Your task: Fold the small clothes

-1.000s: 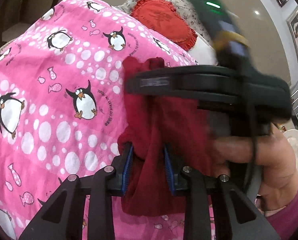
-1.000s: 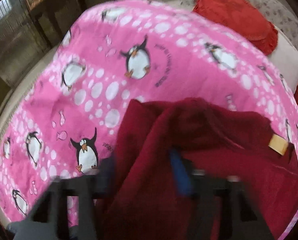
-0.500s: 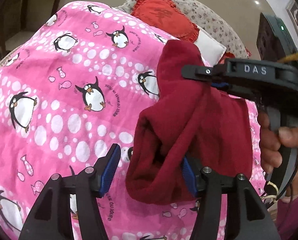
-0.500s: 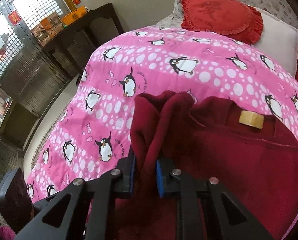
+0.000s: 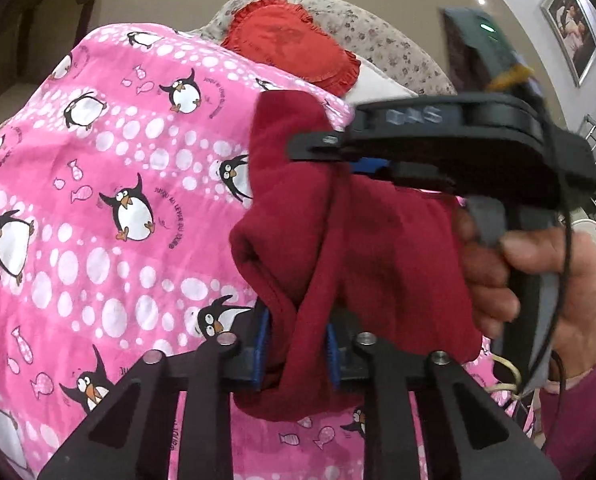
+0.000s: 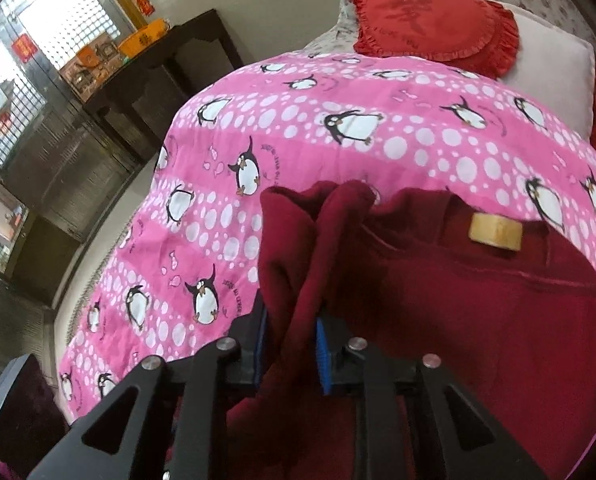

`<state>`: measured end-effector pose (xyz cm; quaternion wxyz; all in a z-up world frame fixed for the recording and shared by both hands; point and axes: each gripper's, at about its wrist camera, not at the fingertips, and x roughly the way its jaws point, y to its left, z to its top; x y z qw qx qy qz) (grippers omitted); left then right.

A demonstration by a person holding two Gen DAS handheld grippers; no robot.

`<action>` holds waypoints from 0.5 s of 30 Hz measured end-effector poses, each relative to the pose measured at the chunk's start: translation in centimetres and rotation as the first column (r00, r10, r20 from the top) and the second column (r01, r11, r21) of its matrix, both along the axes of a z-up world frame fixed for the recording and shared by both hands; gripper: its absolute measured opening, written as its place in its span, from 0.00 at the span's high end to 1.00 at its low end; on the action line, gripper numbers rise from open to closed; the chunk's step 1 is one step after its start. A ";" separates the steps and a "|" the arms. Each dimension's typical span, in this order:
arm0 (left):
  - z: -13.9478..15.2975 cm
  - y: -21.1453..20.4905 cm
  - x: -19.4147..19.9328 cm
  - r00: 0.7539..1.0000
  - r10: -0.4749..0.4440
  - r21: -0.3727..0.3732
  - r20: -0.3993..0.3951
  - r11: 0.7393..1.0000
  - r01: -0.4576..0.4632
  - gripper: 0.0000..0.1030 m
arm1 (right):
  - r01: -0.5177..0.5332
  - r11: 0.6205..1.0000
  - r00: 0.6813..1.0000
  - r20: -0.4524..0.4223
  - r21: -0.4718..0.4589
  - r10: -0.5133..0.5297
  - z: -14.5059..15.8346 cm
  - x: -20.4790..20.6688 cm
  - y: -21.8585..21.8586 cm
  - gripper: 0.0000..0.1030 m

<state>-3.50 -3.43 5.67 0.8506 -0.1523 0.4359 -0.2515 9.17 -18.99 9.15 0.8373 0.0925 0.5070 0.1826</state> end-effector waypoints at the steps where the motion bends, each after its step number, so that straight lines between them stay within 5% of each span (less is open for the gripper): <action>1: 0.1 0.0 0.0 1.000 -0.002 -0.003 0.000 1.000 0.002 1.00 | -0.007 1.000 1.000 -0.012 -0.015 0.007 -0.2 0.5 0.6 0.69; 3: 0.2 0.1 -0.3 1.000 -0.006 -0.004 0.007 1.000 0.007 1.00 | -0.009 0.999 1.000 -0.022 -0.046 0.008 -0.6 1.1 1.3 0.56; 10: 1.0 -0.1 -1.0 1.000 -0.024 0.005 0.019 1.000 0.024 1.00 | -0.002 0.992 1.000 -0.023 -0.126 -0.001 -1.3 2.4 3.1 0.54; 12: 1.4 -0.3 -1.2 0.999 -0.031 -0.002 0.021 1.000 0.031 1.00 | 0.008 0.991 1.000 0.009 -0.137 -0.007 -0.9 1.8 2.7 0.82; 15: 2.7 -1.2 -1.8 0.998 -0.057 -0.004 0.032 0.998 0.058 1.00 | 0.010 0.992 0.999 0.043 -0.124 -0.005 0.1 0.6 1.3 0.83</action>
